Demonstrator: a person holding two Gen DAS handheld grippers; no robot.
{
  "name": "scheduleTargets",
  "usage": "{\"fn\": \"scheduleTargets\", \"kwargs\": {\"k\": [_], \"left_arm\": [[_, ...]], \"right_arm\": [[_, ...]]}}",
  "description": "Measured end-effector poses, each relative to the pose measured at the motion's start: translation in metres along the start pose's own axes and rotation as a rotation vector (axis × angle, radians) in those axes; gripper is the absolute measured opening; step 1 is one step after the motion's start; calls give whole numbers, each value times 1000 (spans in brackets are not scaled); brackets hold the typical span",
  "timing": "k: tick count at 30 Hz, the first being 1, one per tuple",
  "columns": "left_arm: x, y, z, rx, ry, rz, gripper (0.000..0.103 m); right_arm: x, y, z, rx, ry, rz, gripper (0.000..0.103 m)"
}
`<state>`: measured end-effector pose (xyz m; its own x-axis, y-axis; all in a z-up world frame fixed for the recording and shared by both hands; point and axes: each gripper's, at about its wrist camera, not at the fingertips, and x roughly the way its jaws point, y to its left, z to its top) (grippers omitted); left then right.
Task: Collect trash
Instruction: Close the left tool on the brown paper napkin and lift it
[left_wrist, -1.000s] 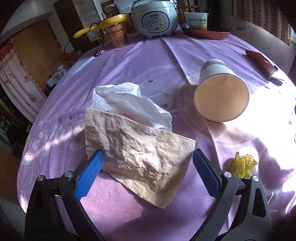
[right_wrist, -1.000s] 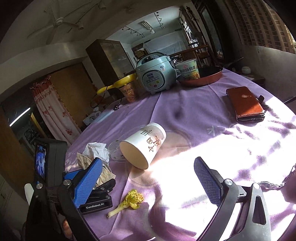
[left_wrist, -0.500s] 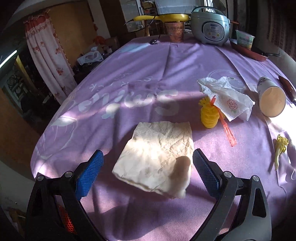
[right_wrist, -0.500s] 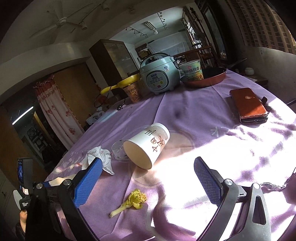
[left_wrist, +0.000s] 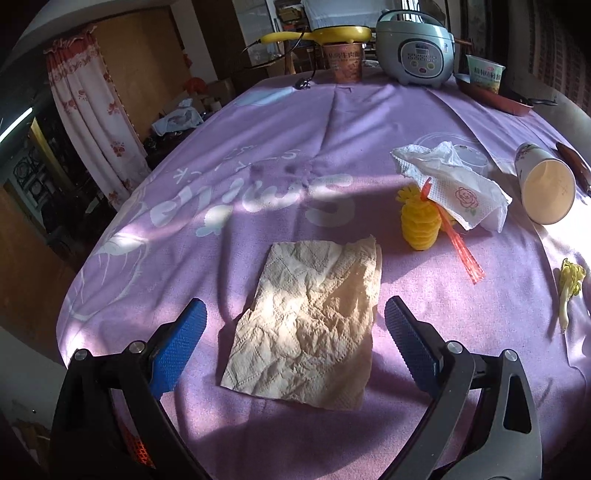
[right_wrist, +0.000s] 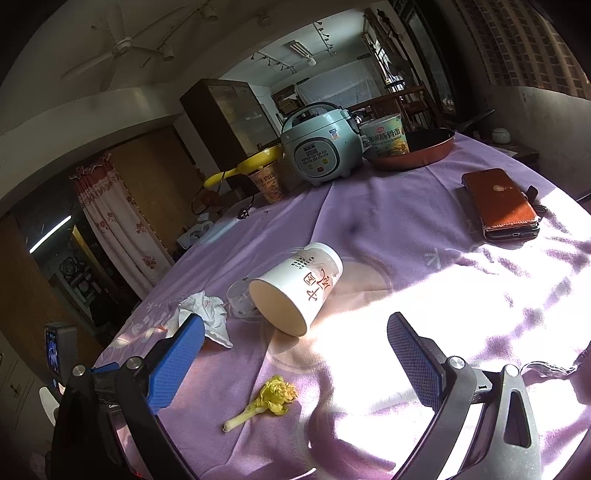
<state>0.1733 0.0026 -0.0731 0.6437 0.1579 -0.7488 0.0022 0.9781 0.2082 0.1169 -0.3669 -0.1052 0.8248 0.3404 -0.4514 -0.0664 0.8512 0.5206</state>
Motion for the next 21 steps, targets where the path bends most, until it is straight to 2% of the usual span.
{"fn": "scheduleTargets", "kwargs": {"k": [4, 7, 8, 9, 10, 11, 14, 17, 21], "left_arm": [[10, 5, 4, -15, 8, 9, 93], [17, 10, 5, -42, 25, -16, 92], [18, 12, 4, -53, 26, -33, 80], [18, 13, 3, -63, 31, -57, 73], [19, 14, 2, -70, 41, -89, 57], [18, 15, 1, -78, 45, -129, 45], [10, 14, -4, -92, 23, -143, 25], [0, 16, -7, -118, 6, -180, 18], [-10, 12, -11, -115, -11, -200, 18]], "right_arm": [[1, 1, 0, -3, 2, -2, 97], [2, 0, 0, -3, 10, -2, 97], [2, 0, 0, -2, 11, -3, 97], [2, 0, 0, 0, 12, -4, 97], [3, 0, 0, 1, 13, -5, 97], [3, 0, 0, 2, 14, -6, 97], [3, 2, 0, -12, 16, -10, 97], [3, 10, -1, -49, 12, -23, 97], [3, 18, -2, -93, 4, -49, 97]]}}
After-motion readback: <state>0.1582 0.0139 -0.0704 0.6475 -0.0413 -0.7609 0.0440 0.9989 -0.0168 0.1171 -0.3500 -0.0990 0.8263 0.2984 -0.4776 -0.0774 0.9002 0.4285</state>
